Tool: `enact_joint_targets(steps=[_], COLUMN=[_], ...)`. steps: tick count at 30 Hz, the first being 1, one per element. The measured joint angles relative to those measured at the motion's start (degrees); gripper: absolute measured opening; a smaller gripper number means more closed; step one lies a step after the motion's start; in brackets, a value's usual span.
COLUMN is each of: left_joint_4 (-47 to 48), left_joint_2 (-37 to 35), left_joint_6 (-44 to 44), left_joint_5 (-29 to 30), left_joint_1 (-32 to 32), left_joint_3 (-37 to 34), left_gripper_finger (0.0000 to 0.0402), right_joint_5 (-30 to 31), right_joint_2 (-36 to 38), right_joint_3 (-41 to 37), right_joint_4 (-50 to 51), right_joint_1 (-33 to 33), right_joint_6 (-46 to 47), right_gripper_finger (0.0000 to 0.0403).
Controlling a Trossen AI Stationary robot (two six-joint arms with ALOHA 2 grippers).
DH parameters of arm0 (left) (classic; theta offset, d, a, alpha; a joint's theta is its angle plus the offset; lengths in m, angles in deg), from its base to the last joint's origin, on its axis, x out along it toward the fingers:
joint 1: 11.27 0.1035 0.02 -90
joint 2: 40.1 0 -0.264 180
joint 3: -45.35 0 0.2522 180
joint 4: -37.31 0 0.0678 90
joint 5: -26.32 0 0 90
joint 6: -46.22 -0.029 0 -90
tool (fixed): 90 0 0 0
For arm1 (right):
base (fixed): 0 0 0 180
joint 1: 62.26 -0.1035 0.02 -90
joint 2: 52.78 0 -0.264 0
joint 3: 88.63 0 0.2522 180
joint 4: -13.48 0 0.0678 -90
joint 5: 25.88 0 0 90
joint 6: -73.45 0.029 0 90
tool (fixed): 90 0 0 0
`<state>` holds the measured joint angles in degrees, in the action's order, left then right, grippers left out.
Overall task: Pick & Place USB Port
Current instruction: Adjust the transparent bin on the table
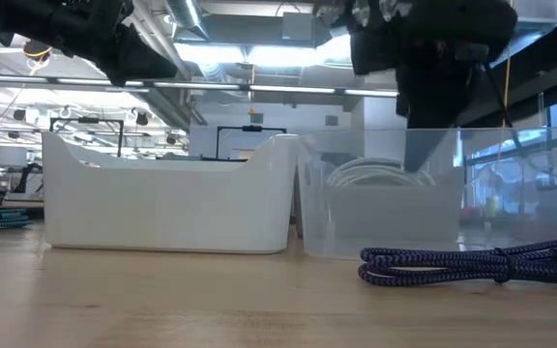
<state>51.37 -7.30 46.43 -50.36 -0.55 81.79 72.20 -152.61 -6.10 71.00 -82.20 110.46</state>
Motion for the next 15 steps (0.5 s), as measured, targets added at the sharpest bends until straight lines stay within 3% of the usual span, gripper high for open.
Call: enact_joint_targets(steps=[15], left_joint_4=[0.0], left_joint_2=[0.0], left_joint_6=[0.1], left_joint_5=[-0.1], left_joint_1=[0.0], left_joint_3=[0.0], left_gripper_finger=[0.0077], right_joint_5=[-2.1], right_joint_2=[0.0], right_joint_3=[-7.3], right_joint_4=[-14.8], right_joint_1=[5.3], right_joint_6=[-4.3], right_gripper_finger=[0.0001])
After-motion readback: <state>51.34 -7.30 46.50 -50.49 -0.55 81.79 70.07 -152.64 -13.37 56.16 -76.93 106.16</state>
